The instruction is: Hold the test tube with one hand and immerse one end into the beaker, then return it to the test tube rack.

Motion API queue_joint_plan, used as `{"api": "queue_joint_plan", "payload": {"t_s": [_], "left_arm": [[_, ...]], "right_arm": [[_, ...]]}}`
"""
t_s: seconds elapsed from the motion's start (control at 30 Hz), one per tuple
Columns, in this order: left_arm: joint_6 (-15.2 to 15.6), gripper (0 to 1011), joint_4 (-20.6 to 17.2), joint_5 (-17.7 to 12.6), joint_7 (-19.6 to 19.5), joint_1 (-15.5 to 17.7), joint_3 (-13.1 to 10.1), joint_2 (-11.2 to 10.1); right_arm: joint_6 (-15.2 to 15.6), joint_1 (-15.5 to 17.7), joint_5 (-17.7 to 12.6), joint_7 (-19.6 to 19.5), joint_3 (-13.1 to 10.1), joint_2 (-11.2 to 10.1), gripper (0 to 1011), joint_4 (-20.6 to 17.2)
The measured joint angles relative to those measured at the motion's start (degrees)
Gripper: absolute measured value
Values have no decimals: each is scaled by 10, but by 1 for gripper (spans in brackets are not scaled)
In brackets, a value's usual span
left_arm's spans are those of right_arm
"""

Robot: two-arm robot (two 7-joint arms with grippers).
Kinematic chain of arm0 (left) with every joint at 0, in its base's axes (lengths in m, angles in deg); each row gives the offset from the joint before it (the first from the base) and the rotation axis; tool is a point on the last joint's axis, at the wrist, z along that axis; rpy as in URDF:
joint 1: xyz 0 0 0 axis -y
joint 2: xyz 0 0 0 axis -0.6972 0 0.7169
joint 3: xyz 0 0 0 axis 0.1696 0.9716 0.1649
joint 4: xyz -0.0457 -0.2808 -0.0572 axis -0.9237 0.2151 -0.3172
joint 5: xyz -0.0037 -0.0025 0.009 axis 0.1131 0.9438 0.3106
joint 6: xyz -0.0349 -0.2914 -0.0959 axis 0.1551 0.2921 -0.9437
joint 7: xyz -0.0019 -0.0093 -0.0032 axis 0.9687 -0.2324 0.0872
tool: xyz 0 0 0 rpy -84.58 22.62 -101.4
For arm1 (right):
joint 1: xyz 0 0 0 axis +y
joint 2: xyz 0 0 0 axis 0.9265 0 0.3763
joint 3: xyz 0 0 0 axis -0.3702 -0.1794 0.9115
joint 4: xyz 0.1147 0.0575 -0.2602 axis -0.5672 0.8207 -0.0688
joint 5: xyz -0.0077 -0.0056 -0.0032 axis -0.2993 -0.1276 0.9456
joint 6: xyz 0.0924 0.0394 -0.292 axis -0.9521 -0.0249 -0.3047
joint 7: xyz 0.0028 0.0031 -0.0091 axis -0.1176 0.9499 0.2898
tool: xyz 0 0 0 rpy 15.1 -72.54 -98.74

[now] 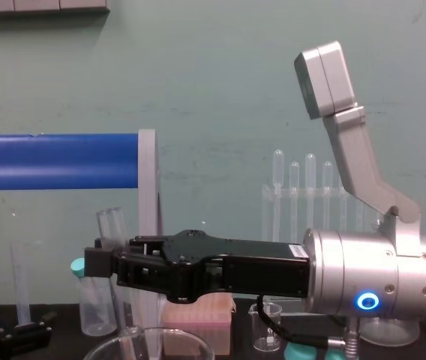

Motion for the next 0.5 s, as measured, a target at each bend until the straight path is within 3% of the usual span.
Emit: {"api": "queue_joint_plan", "payload": {"t_s": [0.5], "left_arm": [[0,1000,0,0,0,0,0,0]], "right_arm": [[0,0,0,0,0,0,225,0]]}}
